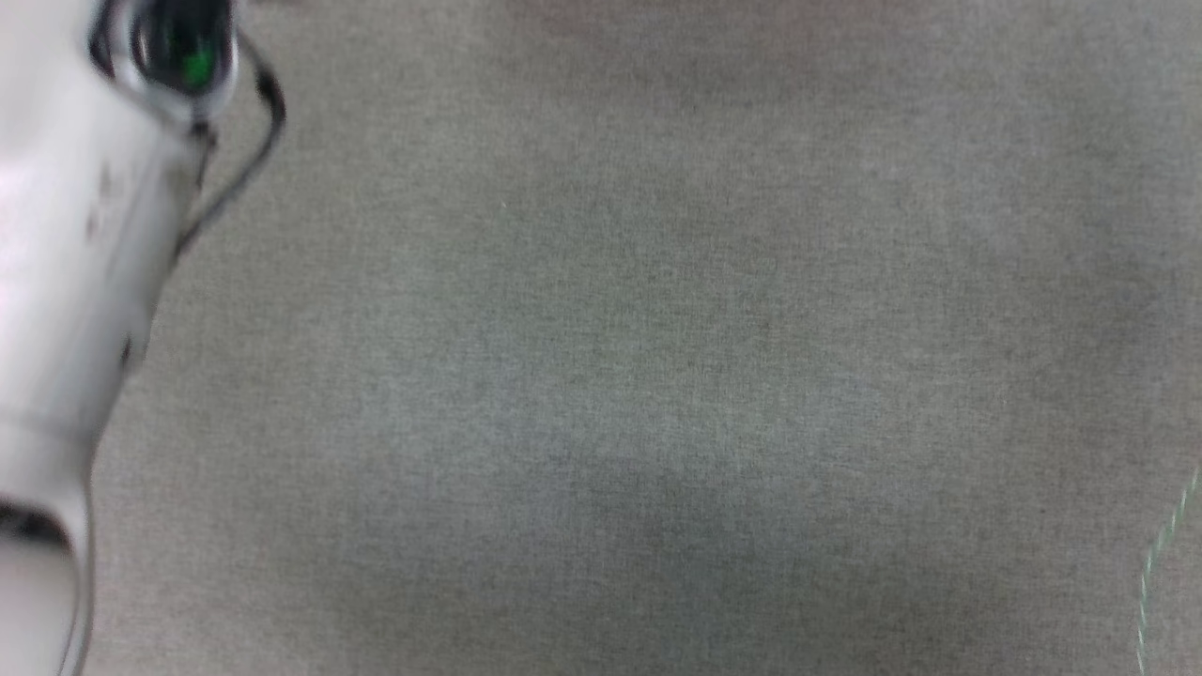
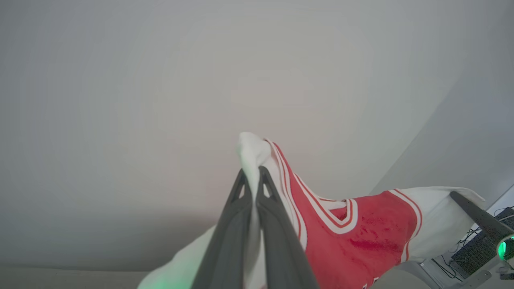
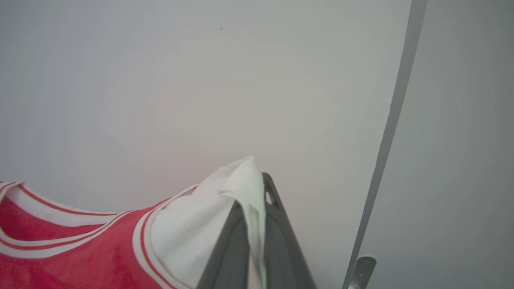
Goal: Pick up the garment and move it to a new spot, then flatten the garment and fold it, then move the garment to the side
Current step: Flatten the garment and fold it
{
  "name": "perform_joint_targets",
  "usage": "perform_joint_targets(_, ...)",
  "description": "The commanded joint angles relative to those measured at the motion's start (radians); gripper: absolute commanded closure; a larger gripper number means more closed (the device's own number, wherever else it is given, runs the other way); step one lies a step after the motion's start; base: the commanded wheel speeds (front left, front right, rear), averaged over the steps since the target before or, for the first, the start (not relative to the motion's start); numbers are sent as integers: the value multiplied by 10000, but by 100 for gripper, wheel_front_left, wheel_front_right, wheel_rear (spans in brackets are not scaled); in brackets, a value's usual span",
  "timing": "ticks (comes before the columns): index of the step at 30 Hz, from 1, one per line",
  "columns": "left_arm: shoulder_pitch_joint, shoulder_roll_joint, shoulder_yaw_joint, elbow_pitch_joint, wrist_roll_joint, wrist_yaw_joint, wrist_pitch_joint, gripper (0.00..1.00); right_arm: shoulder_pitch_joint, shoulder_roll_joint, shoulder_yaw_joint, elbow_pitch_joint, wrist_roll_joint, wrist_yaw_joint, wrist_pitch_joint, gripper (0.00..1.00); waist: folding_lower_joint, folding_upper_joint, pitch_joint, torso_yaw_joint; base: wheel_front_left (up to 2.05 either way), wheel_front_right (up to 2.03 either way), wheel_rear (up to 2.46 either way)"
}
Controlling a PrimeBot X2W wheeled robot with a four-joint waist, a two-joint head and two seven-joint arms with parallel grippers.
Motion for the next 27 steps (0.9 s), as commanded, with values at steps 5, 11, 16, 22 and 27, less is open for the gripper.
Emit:
perform_joint_targets(5,2998,1310,25,-2345,-1497,-23,-302,100,3264,-798,1611,-2559,1891,-10,849,100,0,0,-749,-148,0,0,0)
perform_joint_targets(11,5901,2085,273,-4062,-2139,-23,-610,100,6269,-2083,2110,-5324,3437,-10,1929,100,0,0,-1330,-262,0,0,0)
perform_joint_targets(16,8444,2419,1460,-5361,-2039,-23,-692,100,9008,-2937,1445,-7705,3923,-10,2683,100,0,0,-1784,-321,0,0,0)
perform_joint_targets(22,11288,2207,3128,-6821,-1317,-23,-676,100,11581,-3023,144,-10020,3411,-11,3766,100,0,0,-2163,-522,0,0,0)
perform_joint_targets(27,13251,2064,3864,-7952,-641,-23,-677,100,13364,-2732,-961,-11949,2864,-11,4981,100,0,0,-2326,-576,0,0,0)
